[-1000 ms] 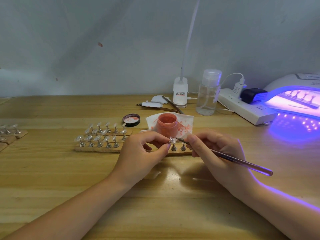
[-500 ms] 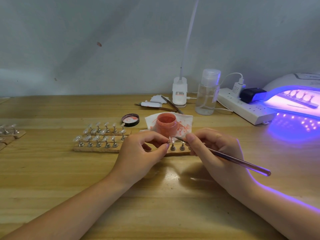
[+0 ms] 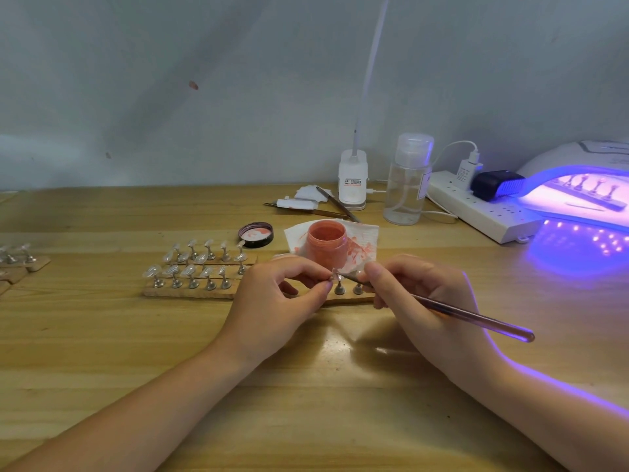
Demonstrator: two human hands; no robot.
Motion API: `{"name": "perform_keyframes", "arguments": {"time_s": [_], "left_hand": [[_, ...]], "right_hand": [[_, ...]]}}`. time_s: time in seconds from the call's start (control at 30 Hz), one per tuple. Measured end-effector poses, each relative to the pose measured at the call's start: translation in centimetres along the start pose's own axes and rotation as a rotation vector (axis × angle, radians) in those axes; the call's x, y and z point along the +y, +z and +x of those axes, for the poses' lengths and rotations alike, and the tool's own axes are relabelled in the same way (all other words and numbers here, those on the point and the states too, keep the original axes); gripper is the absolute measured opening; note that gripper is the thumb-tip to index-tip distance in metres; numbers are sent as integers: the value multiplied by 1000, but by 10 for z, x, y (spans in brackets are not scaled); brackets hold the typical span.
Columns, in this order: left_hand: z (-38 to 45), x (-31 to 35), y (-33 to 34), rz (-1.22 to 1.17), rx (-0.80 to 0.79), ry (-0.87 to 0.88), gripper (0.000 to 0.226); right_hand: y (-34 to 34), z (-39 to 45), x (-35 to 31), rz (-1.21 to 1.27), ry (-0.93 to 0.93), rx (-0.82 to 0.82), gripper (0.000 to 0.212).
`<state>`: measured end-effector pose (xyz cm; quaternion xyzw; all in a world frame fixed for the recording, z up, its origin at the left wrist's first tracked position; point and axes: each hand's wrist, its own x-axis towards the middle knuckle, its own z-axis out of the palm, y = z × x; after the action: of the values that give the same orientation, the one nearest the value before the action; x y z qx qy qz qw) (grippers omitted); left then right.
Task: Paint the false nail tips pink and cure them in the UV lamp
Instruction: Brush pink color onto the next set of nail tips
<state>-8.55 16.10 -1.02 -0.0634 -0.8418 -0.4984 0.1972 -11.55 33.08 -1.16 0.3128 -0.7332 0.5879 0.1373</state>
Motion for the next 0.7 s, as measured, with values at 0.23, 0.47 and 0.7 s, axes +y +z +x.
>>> {"name": "perform_keyframes", "arguments": {"time_s": [0.23,0.47,0.7], "left_hand": [[0,0,0,0,-6,1,22],[0,-1,0,-12,6,-6,25],[0,0,0,-20,13,-9,21]], "right_hand": [[-1,-1,1,23,-26,40,24],[1,-2,0,88,-17,39,22],[2,1,-1,7,-37,36,21]]}}
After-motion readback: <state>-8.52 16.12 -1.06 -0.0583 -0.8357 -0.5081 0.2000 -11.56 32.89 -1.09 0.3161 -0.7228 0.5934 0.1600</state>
